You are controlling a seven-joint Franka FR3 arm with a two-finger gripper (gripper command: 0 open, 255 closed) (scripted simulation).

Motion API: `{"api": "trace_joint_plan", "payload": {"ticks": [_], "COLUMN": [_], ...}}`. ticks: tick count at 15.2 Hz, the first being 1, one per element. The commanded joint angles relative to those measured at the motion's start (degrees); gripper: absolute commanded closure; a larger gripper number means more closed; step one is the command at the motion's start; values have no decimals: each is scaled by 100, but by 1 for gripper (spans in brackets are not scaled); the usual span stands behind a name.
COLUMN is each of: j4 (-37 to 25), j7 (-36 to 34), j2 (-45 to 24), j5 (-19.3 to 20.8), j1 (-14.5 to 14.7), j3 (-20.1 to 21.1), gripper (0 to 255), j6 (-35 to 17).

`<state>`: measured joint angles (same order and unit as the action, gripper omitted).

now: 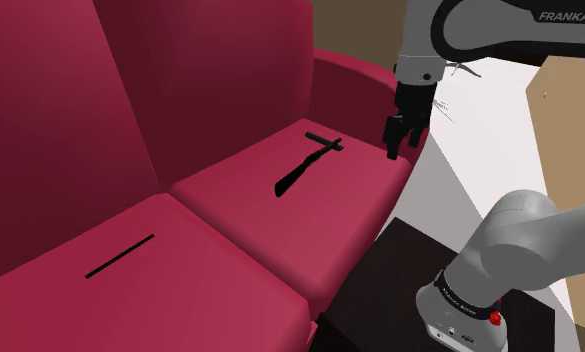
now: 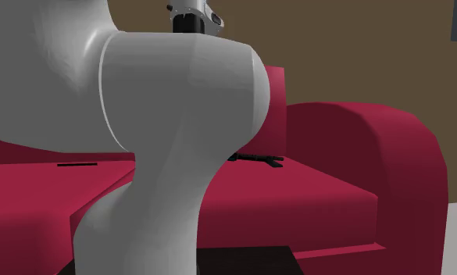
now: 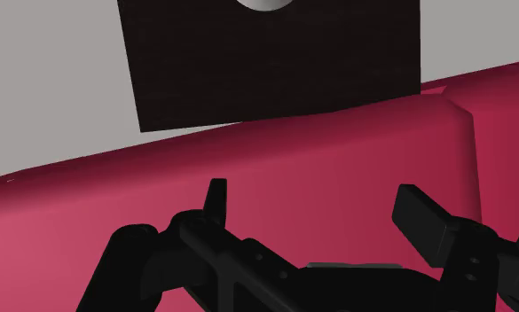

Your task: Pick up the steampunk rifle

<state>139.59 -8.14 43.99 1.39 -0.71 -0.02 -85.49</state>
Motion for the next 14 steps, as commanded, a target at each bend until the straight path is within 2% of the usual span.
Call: {"api": "trace_joint_plan", "payload": {"ticks": [1,7,14], "j4": [0,-208,-764], "j7": [0,-1328,-2757], "j2": [0,-1161,-2595], "j5": [0,-378,-585], "j1": [0,-325,-679], "j3": [0,302,473], "gripper": [0,0,0], "j6": [0,-1059,-2113]}}
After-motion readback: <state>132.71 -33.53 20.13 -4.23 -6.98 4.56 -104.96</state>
